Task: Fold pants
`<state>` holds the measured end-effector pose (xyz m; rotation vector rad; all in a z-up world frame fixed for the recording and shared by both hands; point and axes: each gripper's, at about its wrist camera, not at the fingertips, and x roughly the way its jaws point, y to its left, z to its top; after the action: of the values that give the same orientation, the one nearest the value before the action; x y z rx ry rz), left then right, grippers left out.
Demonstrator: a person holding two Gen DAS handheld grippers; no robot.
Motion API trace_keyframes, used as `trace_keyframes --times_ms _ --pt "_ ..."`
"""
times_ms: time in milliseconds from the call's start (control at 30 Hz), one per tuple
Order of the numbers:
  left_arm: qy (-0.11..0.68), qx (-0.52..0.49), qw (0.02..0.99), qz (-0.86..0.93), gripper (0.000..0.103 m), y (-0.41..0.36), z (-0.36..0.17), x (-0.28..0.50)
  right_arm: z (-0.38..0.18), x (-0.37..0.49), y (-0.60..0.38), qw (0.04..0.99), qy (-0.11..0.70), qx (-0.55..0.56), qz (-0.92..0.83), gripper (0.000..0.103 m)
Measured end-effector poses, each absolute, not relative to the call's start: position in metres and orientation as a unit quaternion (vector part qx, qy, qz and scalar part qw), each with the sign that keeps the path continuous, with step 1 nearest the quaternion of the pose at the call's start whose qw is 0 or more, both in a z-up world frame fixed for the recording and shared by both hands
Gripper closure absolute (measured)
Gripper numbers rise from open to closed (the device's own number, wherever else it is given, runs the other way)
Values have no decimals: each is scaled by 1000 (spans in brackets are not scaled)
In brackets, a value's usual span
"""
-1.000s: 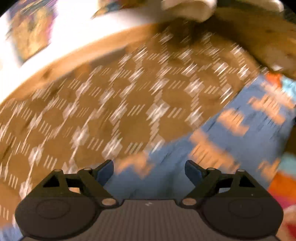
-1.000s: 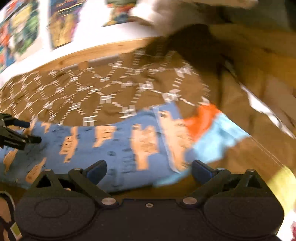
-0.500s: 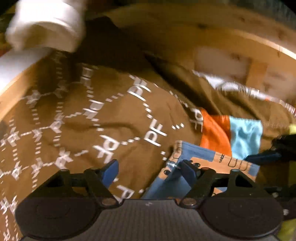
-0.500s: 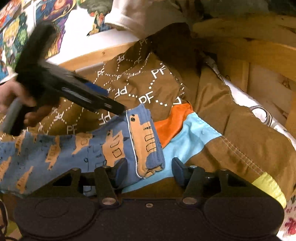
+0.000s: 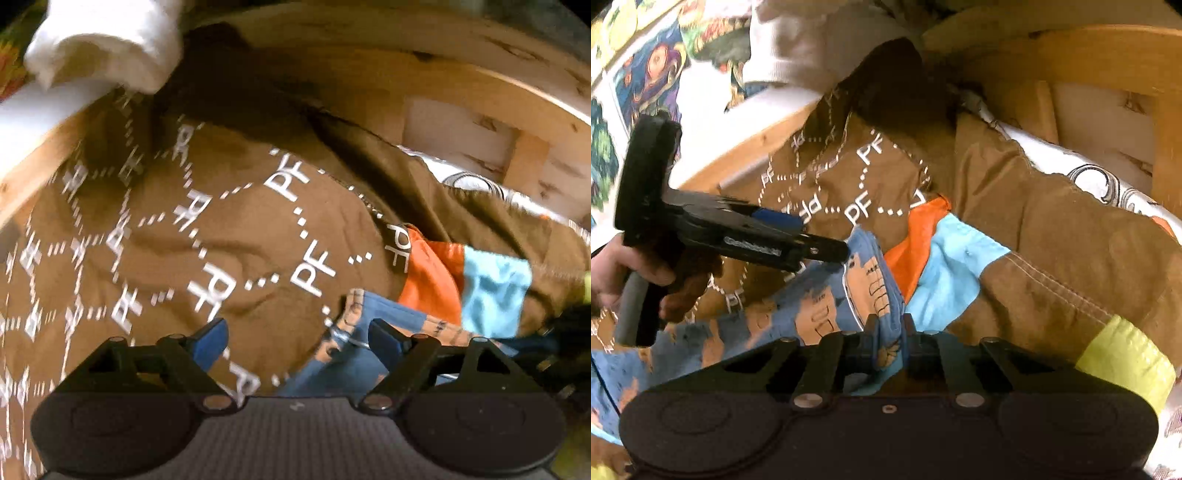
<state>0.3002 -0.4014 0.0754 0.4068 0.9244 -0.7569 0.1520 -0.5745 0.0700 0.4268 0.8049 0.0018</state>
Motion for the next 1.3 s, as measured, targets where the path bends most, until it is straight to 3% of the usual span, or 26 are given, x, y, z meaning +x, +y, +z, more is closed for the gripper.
trace_keyframes --times_ms 200,333,733,767,867,967,1033,1167,1300 --pt "557 35 766 -319 16 -402 101 319 83 146 -533 929 363 69 14 91" --pt "634 -33 705 -316 32 -415 98 332 85 142 -508 938 345 -11 24 91" --pt "664 -7 701 -261 35 -432 89 328 80 131 -464 934 315 -155 69 91" --pt "660 0 703 -264 40 -433 88 327 79 131 -462 933 314 -161 73 91" --pt "649 36 710 -272 70 -436 85 324 78 128 -457 931 311 -172 81 91" --pt "647 37 713 -269 89 -427 82 326 79 127 -457 931 309 -172 85 91" --pt "649 20 712 -268 91 -418 81 329 79 126 -460 931 312 -170 83 88" --pt "653 -14 708 -268 92 -404 81 330 79 127 -462 931 317 -162 84 66" --pt "657 -37 704 -269 92 -395 80 330 76 127 -460 928 321 -176 75 62"
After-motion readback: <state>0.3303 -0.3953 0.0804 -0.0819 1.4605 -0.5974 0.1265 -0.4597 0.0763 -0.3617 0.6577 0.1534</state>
